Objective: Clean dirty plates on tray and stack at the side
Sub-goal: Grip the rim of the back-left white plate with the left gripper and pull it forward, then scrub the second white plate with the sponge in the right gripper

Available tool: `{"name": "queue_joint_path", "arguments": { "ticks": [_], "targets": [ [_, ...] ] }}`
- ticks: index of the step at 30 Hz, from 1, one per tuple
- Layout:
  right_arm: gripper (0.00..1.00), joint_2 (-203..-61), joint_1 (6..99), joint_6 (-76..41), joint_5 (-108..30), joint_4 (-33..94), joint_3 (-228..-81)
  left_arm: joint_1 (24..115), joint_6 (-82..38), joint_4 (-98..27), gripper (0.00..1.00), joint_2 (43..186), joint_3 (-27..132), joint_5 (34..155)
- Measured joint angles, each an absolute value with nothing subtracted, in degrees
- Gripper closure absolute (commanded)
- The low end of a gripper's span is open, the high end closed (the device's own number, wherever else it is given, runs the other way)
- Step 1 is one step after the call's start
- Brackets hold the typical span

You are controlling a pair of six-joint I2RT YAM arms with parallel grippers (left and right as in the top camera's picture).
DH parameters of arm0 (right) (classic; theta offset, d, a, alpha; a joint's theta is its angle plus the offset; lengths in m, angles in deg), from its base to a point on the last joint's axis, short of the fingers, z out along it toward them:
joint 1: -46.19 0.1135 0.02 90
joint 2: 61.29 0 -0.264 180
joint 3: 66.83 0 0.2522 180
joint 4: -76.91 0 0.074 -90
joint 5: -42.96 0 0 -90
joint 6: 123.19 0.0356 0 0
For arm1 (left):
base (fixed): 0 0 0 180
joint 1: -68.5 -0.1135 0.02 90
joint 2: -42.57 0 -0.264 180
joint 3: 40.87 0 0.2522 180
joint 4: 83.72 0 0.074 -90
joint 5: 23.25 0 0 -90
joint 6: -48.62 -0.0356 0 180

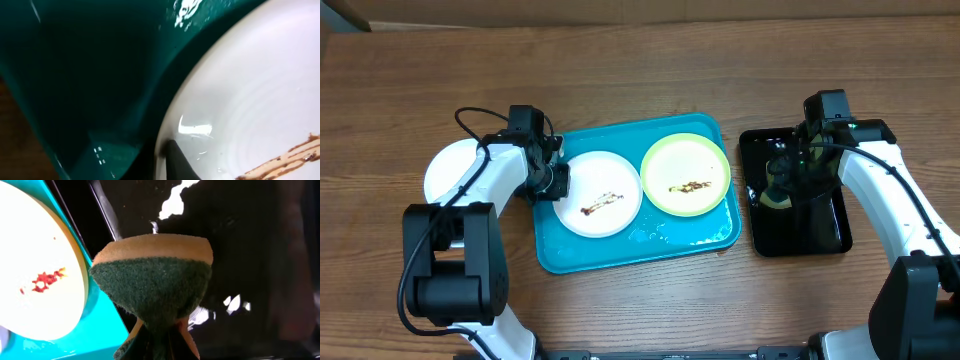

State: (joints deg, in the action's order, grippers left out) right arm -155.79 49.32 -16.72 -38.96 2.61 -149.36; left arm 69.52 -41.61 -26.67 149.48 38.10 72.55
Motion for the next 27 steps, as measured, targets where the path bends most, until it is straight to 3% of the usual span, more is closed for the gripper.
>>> {"name": "queue_joint_path", "arguments": {
  "ticks": [7,12,20,27],
  "targets": [
    [0.96,-155.79,49.56,-18.46,-37.89,2.74,-149.36,69.73,-37.37,-20.09,0.96,149.31,38.21,74.10],
    [0.96,-155.79,52.12,-22.68,-28.76,5.52,-149.36,70.19,-35.30,-17.31,0.96,149.31,38.19,74.23],
    [0.96,-155.79,66.15,-24.13,-17.94,15.66,-149.36,70.39,-33.48,-12.55,0.96,149.31,37.93,74.21],
    [0.96,-155.83,78.61,-17.72,-16.36,28.27,-149.34,70.39,-32.26,-10.52,0.96,149.42,37.64,74.21]
  ]
}}
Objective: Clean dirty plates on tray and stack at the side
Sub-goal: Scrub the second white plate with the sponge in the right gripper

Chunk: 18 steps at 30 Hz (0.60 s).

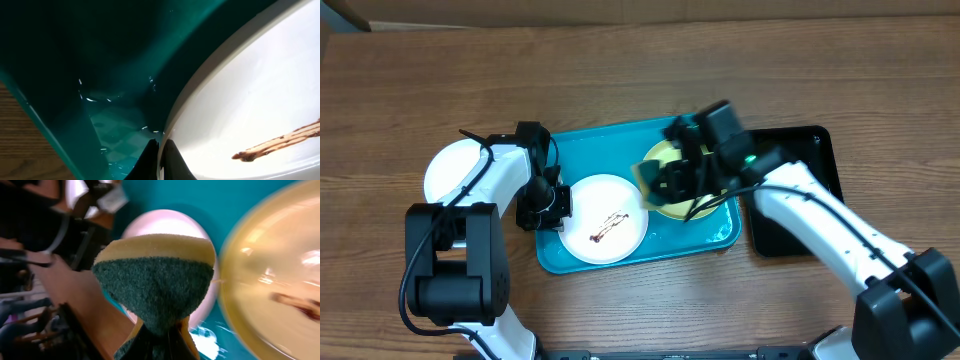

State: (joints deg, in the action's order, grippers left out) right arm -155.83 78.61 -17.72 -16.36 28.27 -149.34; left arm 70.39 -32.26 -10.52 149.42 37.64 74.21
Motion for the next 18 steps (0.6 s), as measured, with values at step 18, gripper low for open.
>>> {"name": "queue_joint_path", "arguments": {
  "ticks": [18],
  "targets": [
    [0.96,-169.80,93.48,-0.96,-18.99,42.24,-149.27,70.39,-32.24,-10.28,0.96,149.46,37.64,74.21]
  ]
}}
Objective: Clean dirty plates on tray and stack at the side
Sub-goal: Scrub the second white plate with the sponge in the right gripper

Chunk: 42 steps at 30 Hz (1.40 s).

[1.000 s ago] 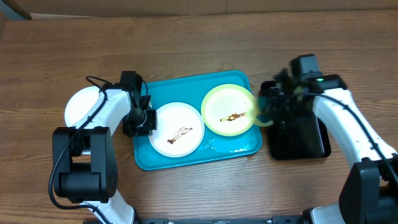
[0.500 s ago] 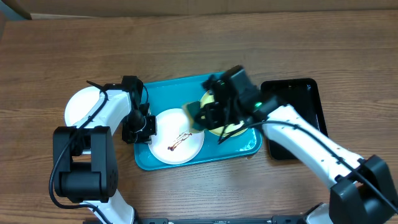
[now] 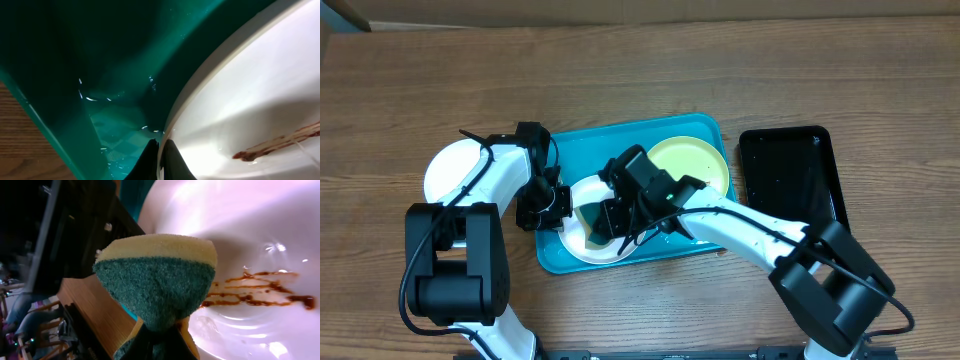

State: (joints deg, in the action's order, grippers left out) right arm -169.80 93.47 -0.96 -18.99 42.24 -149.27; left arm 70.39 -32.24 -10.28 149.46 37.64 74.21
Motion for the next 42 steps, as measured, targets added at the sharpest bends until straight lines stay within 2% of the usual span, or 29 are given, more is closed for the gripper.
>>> {"name": "queue_joint_path", "arguments": {
  "ticks": [15,27,42],
  "targets": [
    [0.96,-176.33,96.84,1.27,-19.47,47.03,-149.25,70.39,-32.24,-10.25,0.96,149.46,37.64,74.21],
    [0.96,-176.12,96.69,3.96,-29.15,40.99,-150.01,70.39,-31.84,-9.71,0.96,149.48,37.64,74.30],
    [0.96,-175.77,89.21,4.31,-33.50,38.79,-150.95,70.39,-31.82,-9.71,0.96,149.51,37.64,74.30]
  ]
}}
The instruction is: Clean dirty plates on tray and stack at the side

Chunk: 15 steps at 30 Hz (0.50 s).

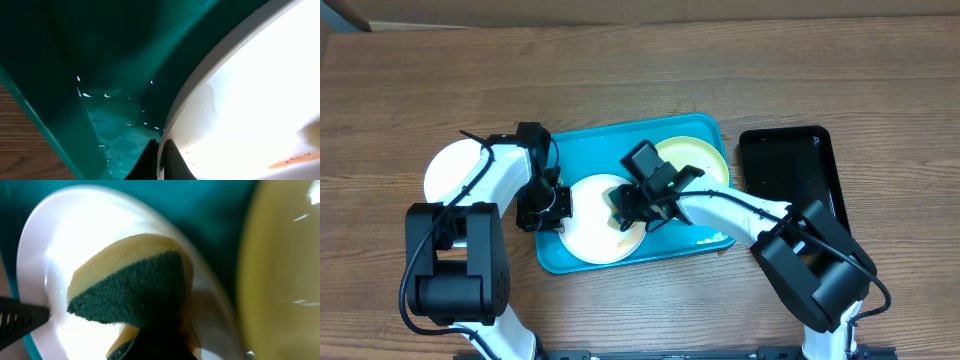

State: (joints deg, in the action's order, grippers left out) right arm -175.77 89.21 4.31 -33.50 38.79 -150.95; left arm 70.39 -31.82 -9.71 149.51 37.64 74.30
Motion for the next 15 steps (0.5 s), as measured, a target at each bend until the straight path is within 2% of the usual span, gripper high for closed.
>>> {"name": "queue_joint_path", "arguments": {
  "ticks": [15],
  "targets": [
    [0.96,-174.21,88.25,6.45,-39.40,28.36,-152.86,70.78,-31.82,-9.71,0.96,149.53,37.64,75.15]
  ]
}}
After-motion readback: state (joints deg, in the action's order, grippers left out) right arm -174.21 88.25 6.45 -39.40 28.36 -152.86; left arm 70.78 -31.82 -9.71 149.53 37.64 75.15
